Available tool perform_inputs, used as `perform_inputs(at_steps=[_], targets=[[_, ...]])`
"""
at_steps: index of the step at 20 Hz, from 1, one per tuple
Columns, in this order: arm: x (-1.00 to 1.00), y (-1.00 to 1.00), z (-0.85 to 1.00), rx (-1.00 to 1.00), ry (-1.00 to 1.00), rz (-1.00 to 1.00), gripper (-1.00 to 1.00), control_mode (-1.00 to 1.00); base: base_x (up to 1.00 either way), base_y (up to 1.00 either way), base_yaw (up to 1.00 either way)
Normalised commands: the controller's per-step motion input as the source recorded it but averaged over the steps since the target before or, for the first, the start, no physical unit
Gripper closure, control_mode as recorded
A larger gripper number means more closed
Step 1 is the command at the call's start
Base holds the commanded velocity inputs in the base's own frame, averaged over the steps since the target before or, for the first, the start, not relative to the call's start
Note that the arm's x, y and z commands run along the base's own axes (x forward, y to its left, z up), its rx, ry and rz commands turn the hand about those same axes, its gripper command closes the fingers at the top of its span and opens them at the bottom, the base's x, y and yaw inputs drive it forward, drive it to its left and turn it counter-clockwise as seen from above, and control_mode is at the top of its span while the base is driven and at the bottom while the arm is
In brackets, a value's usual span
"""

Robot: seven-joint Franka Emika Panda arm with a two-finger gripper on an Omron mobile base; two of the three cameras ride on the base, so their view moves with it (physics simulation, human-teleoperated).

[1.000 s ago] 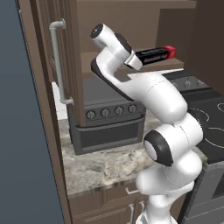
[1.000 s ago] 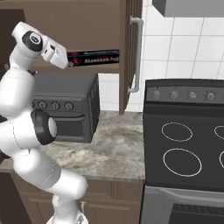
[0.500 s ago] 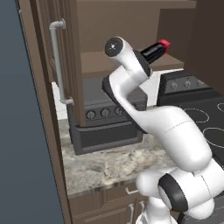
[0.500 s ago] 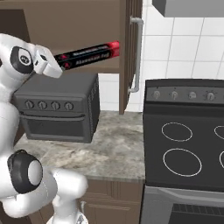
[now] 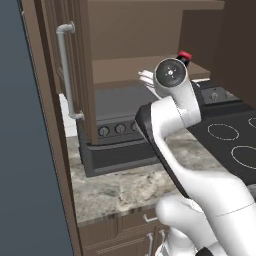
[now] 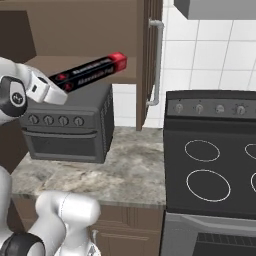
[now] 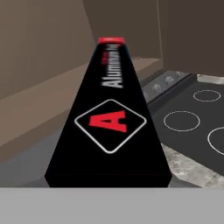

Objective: Retrieve the tupperware and aluminum foil from the cabinet and place them on the dining counter near the plate with potato and shrimp to prepare for storing leftovers.

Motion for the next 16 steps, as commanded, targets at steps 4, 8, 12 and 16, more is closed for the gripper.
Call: perform_inputs(at_steps=[4, 8, 12, 16], targets=[[-1.00, 0.42, 0.05, -0.13, 0.04, -0.02, 1.00, -1.00, 0.00, 0.00, 0.00], [-1.00, 0.41, -0.04, -0.06, 0.14, -0.21, 1.00, -1.00, 0.00, 0.00, 0.00], [-0.99, 0.06, -0.03, 0.00, 0.18, -0.37, 1.00, -1.00, 0.00, 0.00, 0.00], [-0.92, -0.24, 0.00, 0.03, 0.21, -0.42, 1.00, -1.00, 0.00, 0.00, 0.00]])
